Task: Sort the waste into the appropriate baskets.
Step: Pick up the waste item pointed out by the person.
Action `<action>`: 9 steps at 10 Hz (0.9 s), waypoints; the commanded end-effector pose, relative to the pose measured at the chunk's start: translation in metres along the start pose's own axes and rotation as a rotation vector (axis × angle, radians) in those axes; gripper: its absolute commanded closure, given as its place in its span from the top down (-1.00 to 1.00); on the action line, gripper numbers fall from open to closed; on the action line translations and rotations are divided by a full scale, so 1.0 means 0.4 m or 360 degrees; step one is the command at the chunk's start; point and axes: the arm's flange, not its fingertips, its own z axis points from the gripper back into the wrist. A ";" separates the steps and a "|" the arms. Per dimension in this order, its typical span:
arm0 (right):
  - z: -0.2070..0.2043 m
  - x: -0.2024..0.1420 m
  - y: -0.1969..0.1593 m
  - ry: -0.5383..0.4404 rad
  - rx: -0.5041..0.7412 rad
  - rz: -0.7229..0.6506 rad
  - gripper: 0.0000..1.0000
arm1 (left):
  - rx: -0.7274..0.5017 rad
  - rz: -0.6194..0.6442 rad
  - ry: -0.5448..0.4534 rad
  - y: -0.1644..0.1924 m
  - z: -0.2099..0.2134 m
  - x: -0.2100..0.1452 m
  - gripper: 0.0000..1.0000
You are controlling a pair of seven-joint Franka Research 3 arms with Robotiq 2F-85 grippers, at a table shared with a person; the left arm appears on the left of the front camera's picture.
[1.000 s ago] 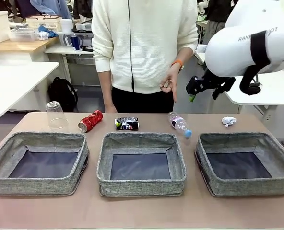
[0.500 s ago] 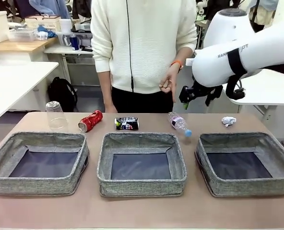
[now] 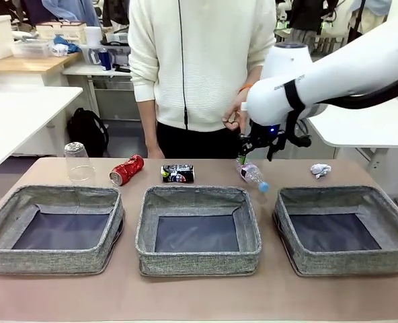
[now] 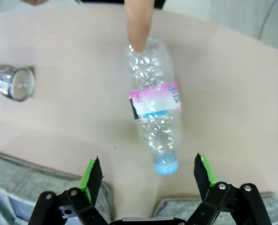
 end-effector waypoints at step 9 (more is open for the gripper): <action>-0.163 0.067 -0.032 0.0006 -0.0078 0.0152 1.00 | -0.0026 -0.0040 -0.0025 -0.003 -0.001 0.004 1.00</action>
